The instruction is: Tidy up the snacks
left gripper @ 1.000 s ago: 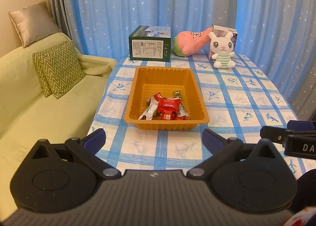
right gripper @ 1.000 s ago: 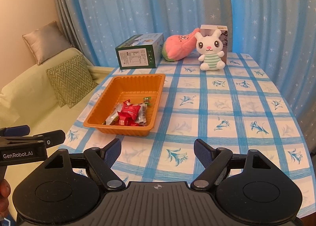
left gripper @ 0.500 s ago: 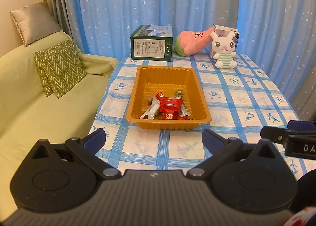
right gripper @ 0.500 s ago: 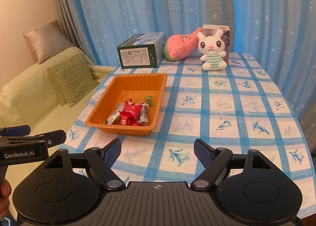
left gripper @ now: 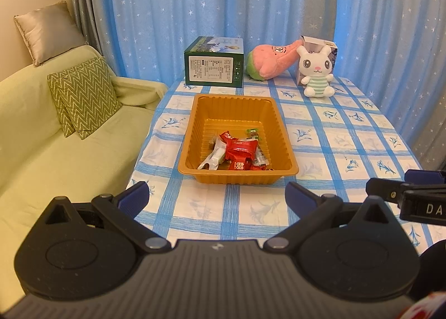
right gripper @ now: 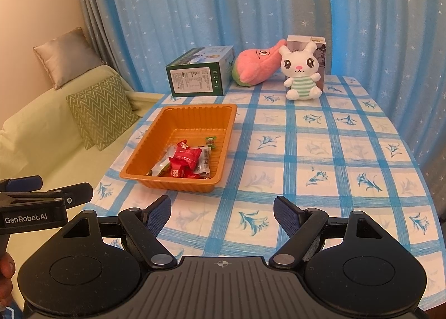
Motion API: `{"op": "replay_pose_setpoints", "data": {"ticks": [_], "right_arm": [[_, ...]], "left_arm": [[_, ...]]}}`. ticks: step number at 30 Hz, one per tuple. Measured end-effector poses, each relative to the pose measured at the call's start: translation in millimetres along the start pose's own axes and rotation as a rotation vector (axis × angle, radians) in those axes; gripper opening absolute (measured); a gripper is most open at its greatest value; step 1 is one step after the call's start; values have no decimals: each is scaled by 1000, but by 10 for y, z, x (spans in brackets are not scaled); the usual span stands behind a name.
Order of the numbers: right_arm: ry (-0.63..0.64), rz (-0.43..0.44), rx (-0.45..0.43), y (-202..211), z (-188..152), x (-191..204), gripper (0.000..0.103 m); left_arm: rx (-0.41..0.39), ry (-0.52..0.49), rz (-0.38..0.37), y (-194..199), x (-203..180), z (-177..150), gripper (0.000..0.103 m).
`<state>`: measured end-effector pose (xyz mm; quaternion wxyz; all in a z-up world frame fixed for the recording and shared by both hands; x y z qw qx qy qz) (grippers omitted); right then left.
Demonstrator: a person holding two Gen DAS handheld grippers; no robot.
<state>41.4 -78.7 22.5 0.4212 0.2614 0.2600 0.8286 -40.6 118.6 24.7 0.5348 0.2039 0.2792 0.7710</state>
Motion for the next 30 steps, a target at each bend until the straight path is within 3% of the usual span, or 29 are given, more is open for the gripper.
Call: {"op": "replay_pose_setpoints", "data": {"ticks": [30], "right_arm": [[1, -1, 1, -12, -6, 18, 80]], "left_arm": [[1, 3, -1, -8, 15, -9, 103]]}}
Point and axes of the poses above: each gripper's, at about its wrist camera, not at the fingertips, and y roughly against the way its jaws point, x to its left, z to its top, the point moved 3 cm from there along -y, roughly the way its jaws point
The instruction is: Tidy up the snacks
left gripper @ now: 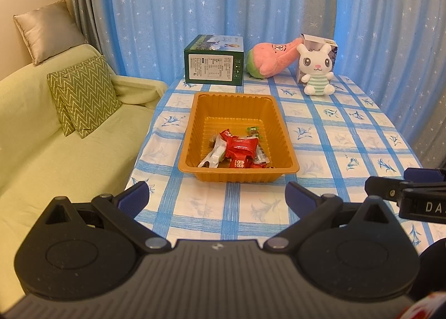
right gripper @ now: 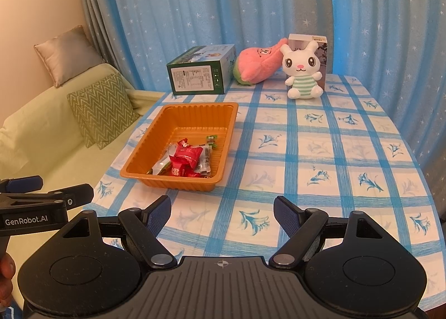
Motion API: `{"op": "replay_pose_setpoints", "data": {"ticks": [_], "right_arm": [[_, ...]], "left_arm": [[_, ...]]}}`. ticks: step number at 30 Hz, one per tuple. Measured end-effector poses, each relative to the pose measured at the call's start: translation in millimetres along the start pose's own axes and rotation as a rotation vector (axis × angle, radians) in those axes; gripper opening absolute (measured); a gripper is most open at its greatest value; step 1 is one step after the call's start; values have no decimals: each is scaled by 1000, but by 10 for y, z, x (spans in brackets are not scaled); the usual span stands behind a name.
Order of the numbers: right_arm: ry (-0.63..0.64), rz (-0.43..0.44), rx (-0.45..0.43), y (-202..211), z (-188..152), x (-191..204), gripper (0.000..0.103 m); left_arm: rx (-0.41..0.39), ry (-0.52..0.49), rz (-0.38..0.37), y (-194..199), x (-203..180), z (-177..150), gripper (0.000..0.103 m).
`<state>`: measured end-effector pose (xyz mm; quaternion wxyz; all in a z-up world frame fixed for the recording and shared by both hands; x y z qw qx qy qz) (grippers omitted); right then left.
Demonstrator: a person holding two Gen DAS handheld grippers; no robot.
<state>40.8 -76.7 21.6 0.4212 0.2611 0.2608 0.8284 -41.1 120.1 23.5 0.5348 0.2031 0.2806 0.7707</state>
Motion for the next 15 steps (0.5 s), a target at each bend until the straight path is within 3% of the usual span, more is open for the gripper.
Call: {"op": "replay_pose_setpoints", "data": {"ticks": [15], "right_arm": [[-1, 0, -1, -2, -2, -1, 80]], "left_arm": [[-9, 3, -17, -10, 2, -50, 103]]}}
Point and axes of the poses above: each gripper's, at about its wrist camera, not at the fingertips, and y roughly against the way its jaws point, x to its left, z to its top, the point moved 3 cm from there along -y, roughly the way its jaws point
